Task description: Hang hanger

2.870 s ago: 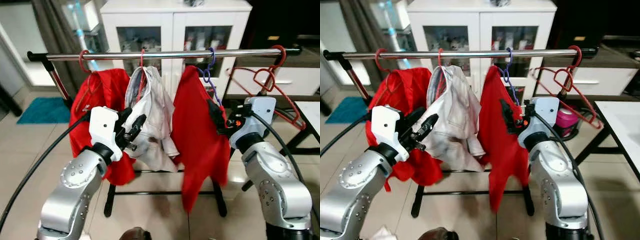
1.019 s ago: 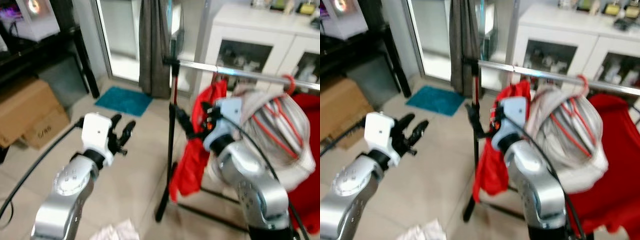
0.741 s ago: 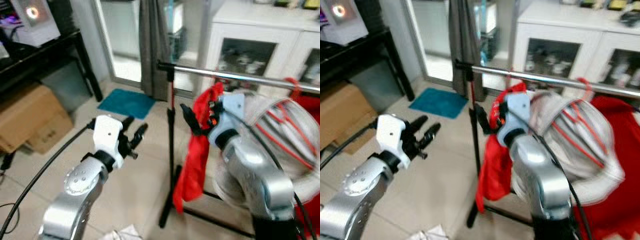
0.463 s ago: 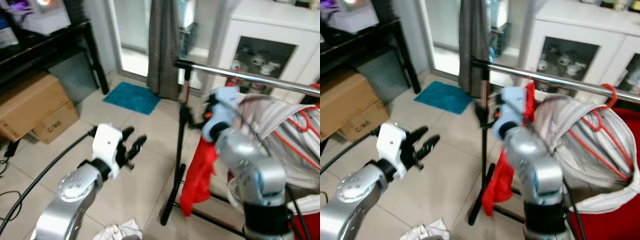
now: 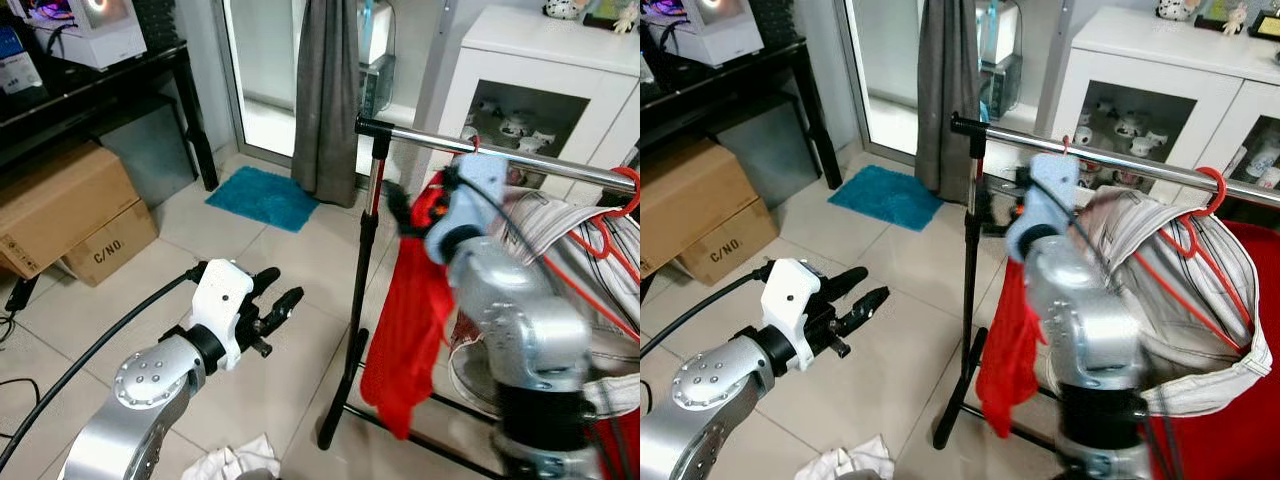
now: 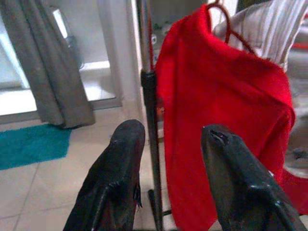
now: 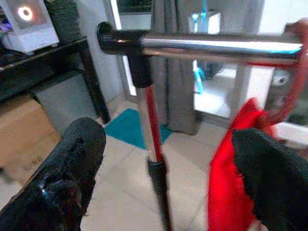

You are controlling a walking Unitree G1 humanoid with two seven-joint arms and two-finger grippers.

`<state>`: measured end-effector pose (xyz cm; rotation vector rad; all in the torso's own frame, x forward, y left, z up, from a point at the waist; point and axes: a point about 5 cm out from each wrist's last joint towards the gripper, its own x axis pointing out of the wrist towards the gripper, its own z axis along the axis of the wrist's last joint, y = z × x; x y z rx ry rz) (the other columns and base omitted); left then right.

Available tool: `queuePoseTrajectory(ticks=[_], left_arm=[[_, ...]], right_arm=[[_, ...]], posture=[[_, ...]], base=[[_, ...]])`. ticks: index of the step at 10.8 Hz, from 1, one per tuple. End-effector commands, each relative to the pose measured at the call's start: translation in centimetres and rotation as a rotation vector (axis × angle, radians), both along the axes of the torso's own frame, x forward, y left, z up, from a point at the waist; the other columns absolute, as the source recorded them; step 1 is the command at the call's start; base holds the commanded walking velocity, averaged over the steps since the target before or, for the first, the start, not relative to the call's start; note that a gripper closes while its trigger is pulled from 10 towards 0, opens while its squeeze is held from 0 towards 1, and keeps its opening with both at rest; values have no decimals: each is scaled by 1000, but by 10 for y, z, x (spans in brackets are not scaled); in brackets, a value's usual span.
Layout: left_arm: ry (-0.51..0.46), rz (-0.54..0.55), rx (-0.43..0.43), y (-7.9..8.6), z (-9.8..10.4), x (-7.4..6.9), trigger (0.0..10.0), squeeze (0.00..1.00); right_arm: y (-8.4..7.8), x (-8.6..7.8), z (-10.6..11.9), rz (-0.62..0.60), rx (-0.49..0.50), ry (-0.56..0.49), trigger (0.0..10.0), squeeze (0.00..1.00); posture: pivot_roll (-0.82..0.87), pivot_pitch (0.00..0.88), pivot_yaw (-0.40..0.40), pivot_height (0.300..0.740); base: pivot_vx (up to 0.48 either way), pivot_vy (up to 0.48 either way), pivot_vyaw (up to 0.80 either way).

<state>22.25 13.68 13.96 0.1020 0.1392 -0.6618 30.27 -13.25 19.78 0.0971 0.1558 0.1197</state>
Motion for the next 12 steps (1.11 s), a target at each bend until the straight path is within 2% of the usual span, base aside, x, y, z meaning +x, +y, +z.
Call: queuePoseTrajectory(ticks=[1, 2, 4, 5, 6, 7, 8, 12], left_arm=[[-12, -25, -9, -2, 5, -1, 10000, 0], [-8, -58, -21, -6, 7, -2, 10000, 0], [-9, -150, -45, -14, 11, -4, 10000, 0], [-17, -193, -59, -17, 15, -4, 10000, 0], [-20, -206, -60, -18, 16, -4, 10000, 0], [-24, -225, -66, -19, 19, -5, 10000, 0], [-21, -228, -65, -20, 19, -5, 10000, 0], [-12, -226, -59, -18, 18, -7, 10000, 0]], right_arm=[[-9, -3, 0, -35, -27, 22, 10000, 0], [-23, -3, -7, -83, -68, 75, 10000, 0], [-24, 7, -15, -75, -88, 126, 10000, 0], [-26, 16, -16, -90, -74, 133, 8980, 0], [-27, 19, -17, -95, -66, 137, 8431, 0], [-34, 28, -19, -116, -49, 141, 1412, 0], [-40, 35, -20, -131, -49, 141, 0, 0], [-54, 48, -30, -136, -65, 164, 0, 0]], posture=[[57, 2, 6, 740], [48, 8, 16, 740], [35, 13, 28, 740], [32, 13, 31, 740], [32, 13, 31, 740], [30, 17, 31, 740], [30, 20, 29, 740], [34, 23, 23, 740]], base=[[0, 0, 0], [0, 0, 0], [0, 0, 0], [0, 0, 0], [0, 0, 0], [0, 0, 0], [0, 0, 0], [0, 0, 0]])
